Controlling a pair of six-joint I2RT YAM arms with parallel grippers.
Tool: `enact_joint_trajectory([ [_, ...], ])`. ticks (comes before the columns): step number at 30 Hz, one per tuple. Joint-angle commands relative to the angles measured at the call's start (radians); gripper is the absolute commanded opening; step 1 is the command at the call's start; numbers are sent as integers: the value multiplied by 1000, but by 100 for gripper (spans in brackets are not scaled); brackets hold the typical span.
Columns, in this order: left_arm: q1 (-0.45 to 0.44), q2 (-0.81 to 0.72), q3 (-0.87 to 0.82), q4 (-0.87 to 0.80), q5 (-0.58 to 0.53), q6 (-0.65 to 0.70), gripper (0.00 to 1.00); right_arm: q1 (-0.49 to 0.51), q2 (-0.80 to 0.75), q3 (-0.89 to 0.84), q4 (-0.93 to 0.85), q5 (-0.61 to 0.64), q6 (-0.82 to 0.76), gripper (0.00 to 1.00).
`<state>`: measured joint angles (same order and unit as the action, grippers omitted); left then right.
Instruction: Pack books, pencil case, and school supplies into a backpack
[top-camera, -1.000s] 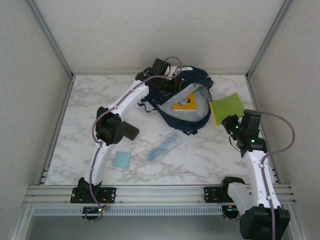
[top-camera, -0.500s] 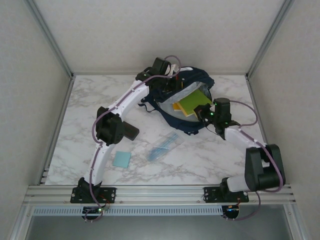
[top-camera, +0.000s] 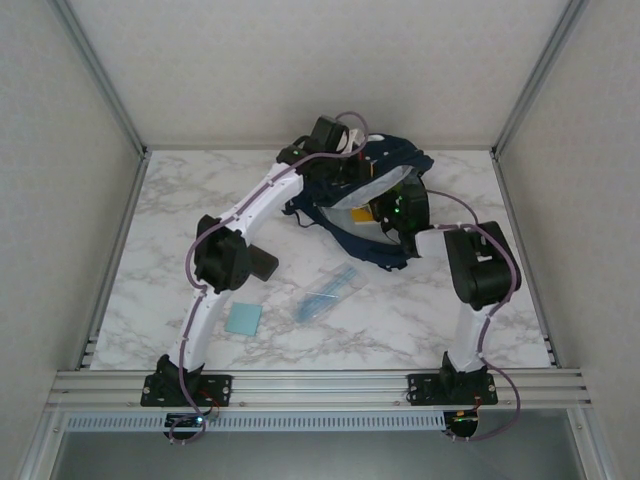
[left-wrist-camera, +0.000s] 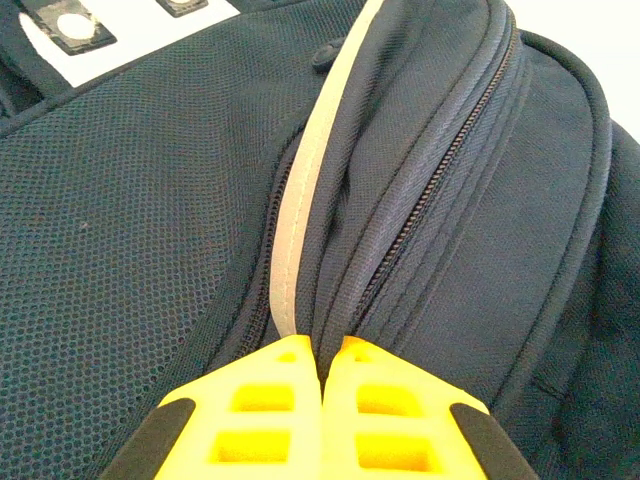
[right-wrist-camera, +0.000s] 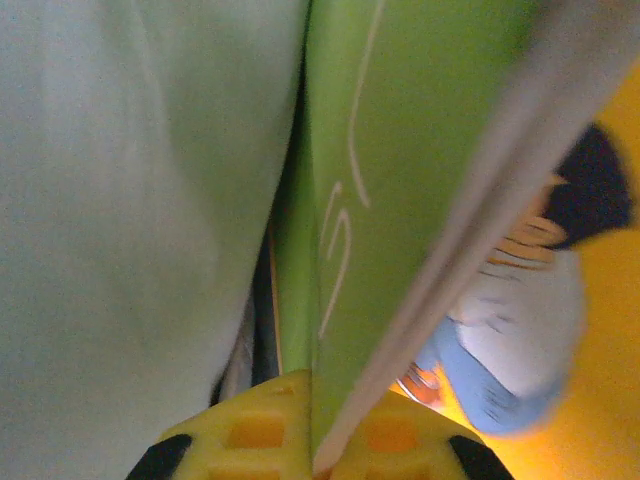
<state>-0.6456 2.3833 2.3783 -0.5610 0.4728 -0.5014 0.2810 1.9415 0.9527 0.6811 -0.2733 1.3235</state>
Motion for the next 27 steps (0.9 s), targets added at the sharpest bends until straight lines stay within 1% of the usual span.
enact_joint_trajectory([
  [1,-9,-88,-2,105,10,-43,0,5,2,24,72,3,44,18],
  [3,-8,-90,-17,111,-3,-43,0,-4,-37,1,-8,-18,13,36],
  [5,-8,-89,-26,119,-15,-45,0,-19,-102,-26,-132,-33,-33,47],
  [8,-2,-80,-31,135,-22,-56,0,-48,-234,-71,-322,-44,-113,60],
  [9,-1,-77,-30,142,-21,-64,0,-58,-287,-82,-403,-43,-148,63],
  [11,1,-67,-28,155,-14,-75,0,-81,-385,-88,-570,-34,-228,66],
  [13,1,-61,-29,157,-9,-78,0,-101,-478,-83,-725,-1,-324,70],
  [14,1,-59,-28,154,-7,-79,0,-113,-535,-73,-831,37,-391,73],
  [16,1,-61,-33,147,-5,-80,0,-123,-619,-47,-995,114,-495,75],
  [17,2,-64,-37,145,-6,-81,2,-124,-659,-34,-1072,159,-540,77],
  [18,3,-70,-44,143,-8,-80,12,-125,-689,-28,-1119,190,-569,77],
  [20,8,-96,-77,130,-29,-65,44,-126,-749,-29,-1192,240,-610,78],
  [21,12,-117,-105,128,-46,-56,53,-126,-770,-34,-1207,244,-621,78],
  [23,26,-180,-211,164,-81,-45,62,-125,-813,-58,-1214,237,-629,79],
  [25,47,-246,-335,228,-111,-50,68,-126,-831,-87,-1201,222,-627,80],
  [27,76,-304,-457,283,-144,-59,70,-125,-828,-113,-1181,211,-616,81],
])
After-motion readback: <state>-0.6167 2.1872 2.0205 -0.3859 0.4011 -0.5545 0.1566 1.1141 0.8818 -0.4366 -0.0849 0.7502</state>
